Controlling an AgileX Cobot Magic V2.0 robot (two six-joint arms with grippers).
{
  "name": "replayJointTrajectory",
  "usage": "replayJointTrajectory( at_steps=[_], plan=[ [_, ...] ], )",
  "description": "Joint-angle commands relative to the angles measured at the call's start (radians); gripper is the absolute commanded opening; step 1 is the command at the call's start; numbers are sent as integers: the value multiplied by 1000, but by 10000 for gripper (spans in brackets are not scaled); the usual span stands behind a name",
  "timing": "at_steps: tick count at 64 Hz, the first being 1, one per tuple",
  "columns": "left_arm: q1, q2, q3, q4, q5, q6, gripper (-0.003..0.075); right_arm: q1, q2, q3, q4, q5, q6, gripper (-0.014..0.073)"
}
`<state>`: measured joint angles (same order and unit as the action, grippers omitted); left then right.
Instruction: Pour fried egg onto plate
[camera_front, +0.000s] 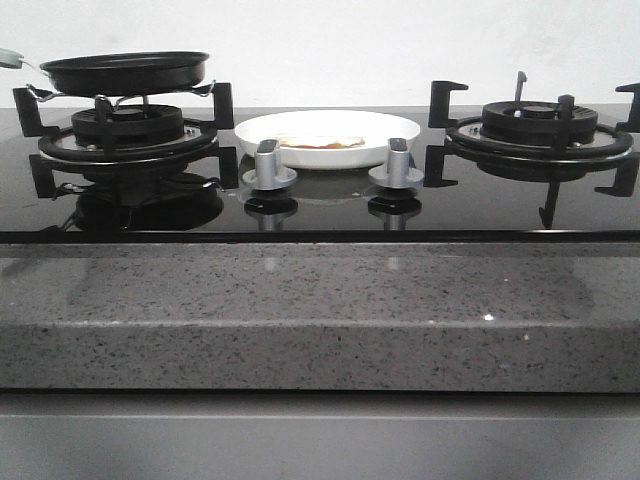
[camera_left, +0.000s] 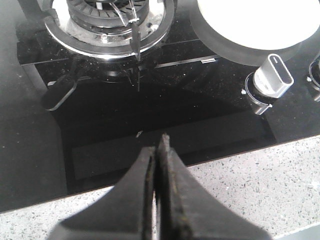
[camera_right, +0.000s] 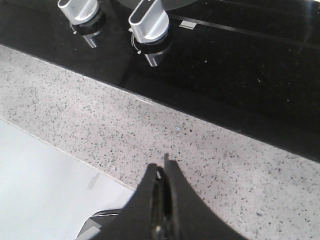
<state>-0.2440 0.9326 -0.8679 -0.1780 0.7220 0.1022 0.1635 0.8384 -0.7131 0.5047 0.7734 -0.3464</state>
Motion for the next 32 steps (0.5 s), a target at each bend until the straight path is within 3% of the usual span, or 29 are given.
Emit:
replayJointTrajectory(
  at_steps=[1,32],
  plan=[
    [-7,-14,-26,-17,-62,-11,-20,-2,-10,-23,26,-37,-13,-69],
    [-7,-14,-26,-17,-67,-11,-20,-2,-10,-23,26,-20,-13,-69]
  ],
)
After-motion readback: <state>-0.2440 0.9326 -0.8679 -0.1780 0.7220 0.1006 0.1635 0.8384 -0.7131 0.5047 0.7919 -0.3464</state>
